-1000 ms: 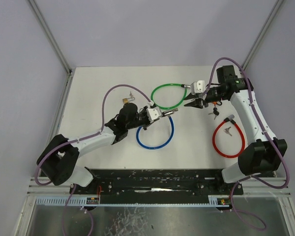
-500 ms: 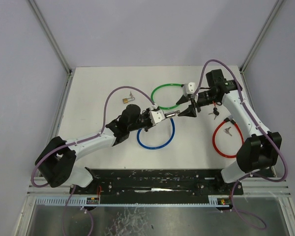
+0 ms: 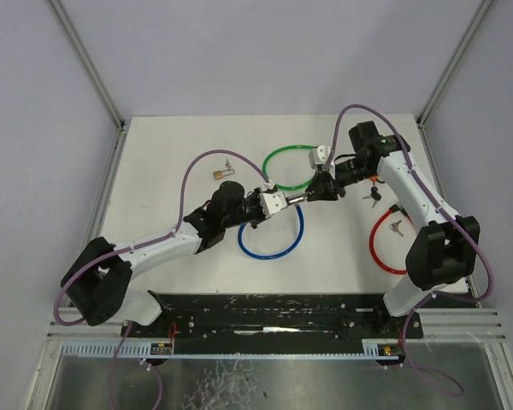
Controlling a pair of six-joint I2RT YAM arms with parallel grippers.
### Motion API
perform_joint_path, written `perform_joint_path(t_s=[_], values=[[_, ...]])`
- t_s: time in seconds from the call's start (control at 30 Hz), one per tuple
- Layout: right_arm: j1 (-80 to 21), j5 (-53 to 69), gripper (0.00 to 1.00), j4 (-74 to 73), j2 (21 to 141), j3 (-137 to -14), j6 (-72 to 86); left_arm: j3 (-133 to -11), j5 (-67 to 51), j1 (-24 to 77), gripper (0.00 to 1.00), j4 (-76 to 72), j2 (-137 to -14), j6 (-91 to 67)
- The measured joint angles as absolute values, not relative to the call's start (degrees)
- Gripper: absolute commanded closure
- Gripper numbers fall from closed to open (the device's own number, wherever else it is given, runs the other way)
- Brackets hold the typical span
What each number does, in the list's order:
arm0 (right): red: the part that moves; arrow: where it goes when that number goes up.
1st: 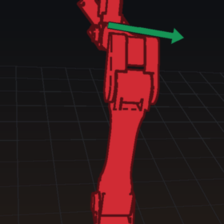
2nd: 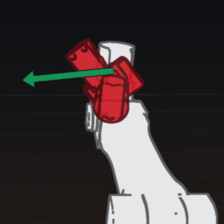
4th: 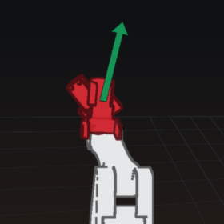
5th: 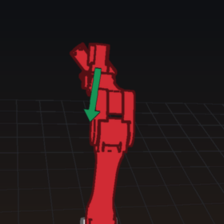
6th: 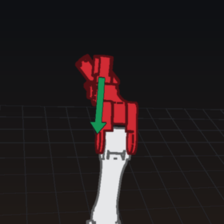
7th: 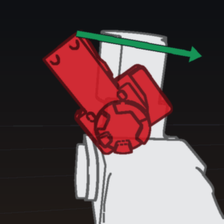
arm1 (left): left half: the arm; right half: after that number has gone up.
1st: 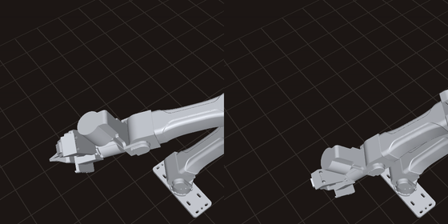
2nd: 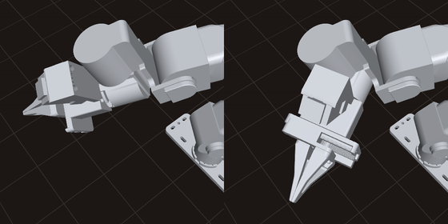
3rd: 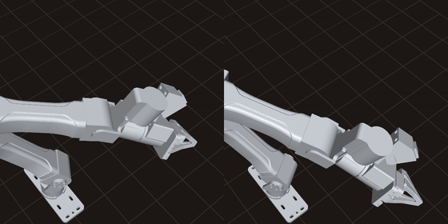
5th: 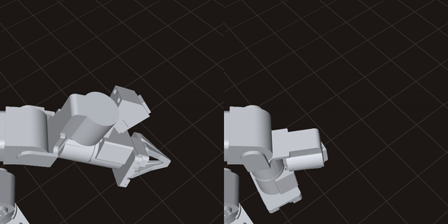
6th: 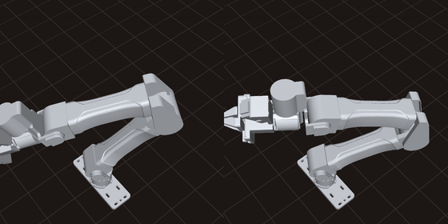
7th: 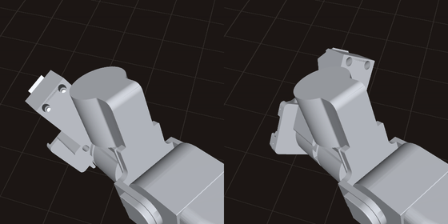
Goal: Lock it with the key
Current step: Lock the lock.
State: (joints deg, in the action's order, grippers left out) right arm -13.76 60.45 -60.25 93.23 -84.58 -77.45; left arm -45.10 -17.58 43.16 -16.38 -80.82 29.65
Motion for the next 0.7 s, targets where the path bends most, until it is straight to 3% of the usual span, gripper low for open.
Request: perform_joint_path(t_s=[0.4,0.47,0.57,0.7], values=[[-14.3,59.2,0.7,-60.8,94.3,-85.3,-77.5,-45.1,-17.6,43.2,1.0,-16.2,-80.6,29.7],[-14.4,59.0,0.79,-60.8,94.7,-85.3,-77.5,-45.1,-17.6,43.2,1.0,-16.1,-80.5,29.7],[-14.4,58.5,1.0,-60.8,94.9,-85.4,-77.5,-45.1,-17.5,43.1,1.0,-15.8,-80.4,29.7],[-14.5,57.2,1.0,-60.6,94.9,-86.3,-77.2,-45.1,-17.6,43.2,1.0,-15.8,-80.4,29.7]])
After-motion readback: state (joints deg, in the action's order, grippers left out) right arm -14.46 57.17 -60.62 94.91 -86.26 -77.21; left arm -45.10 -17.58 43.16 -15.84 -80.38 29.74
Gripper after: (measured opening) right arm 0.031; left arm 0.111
